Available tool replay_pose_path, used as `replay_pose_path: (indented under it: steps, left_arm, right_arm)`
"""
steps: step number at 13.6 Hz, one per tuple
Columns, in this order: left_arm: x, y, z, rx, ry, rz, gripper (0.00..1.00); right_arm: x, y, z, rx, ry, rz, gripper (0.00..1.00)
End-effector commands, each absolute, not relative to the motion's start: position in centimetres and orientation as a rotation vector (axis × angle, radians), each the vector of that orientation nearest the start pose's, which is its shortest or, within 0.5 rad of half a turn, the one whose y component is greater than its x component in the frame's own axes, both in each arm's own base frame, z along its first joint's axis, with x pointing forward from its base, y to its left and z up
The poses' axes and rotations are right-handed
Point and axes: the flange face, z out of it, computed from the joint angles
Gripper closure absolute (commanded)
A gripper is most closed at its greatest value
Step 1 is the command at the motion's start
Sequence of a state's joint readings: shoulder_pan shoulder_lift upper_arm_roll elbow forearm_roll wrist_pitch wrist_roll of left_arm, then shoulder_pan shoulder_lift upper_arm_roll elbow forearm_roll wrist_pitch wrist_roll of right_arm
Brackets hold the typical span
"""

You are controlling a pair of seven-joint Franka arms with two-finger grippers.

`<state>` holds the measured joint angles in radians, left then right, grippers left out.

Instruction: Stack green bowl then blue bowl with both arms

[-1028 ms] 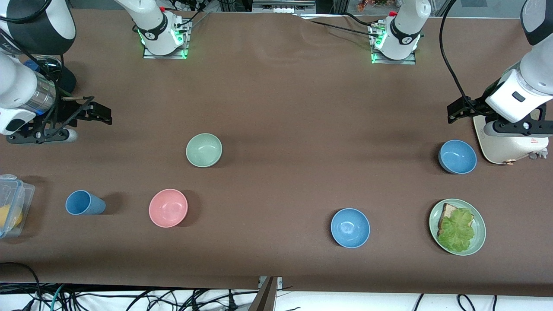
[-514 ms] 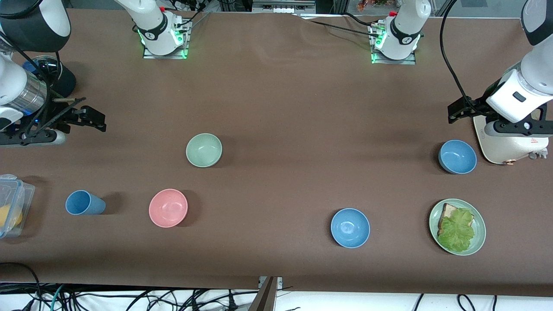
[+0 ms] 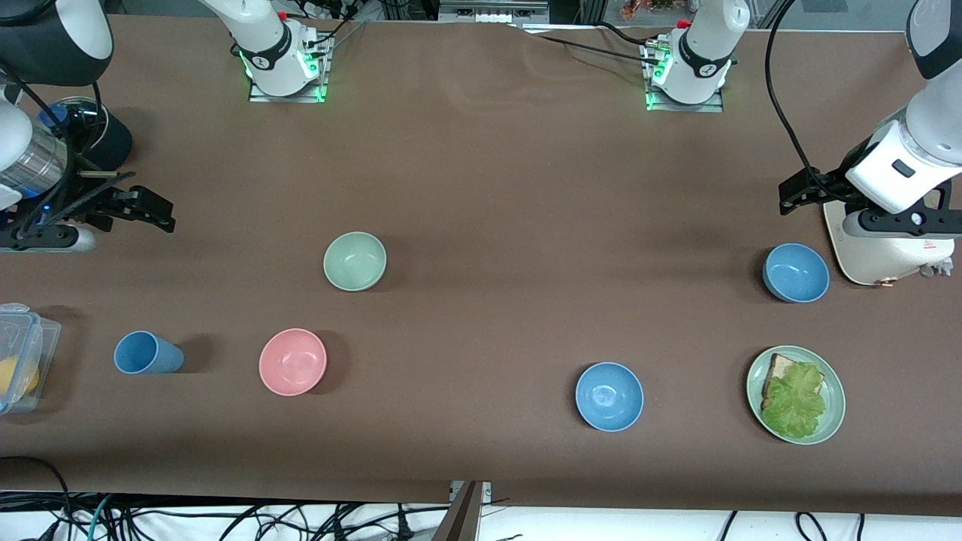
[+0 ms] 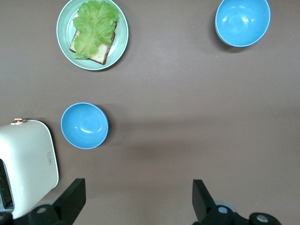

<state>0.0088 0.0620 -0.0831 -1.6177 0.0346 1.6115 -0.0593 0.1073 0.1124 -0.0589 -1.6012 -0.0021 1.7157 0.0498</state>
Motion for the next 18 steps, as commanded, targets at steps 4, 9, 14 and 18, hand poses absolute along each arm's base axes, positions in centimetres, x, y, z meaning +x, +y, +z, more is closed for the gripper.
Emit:
replay_pose_path:
  steps: [4, 9, 14, 18]
  left_arm:
    - [57.0, -3.8, 57.8, -3.116, 0.021, 0.117, 0.00]
    - [57.2, -4.3, 58.3, -3.117, 0.030, 0.105, 0.00]
    - [57.3, -4.4, 58.3, -3.118, 0.030, 0.103, 0.00]
    - [57.2, -4.6, 58.3, -3.117, 0.028, 0.102, 0.00]
  right_arm:
    - [59.6, 3.6, 55.7, -3.149, -0.095, 0.009, 0.00]
    - [59.3, 4.7, 55.9, -3.142, -0.138, 0.036, 0.00]
    - [59.3, 4.9, 55.9, -3.139, -0.161, 0.036, 0.00]
    - [59.3, 5.3, 55.8, -3.136, -0.180, 0.041, 0.00]
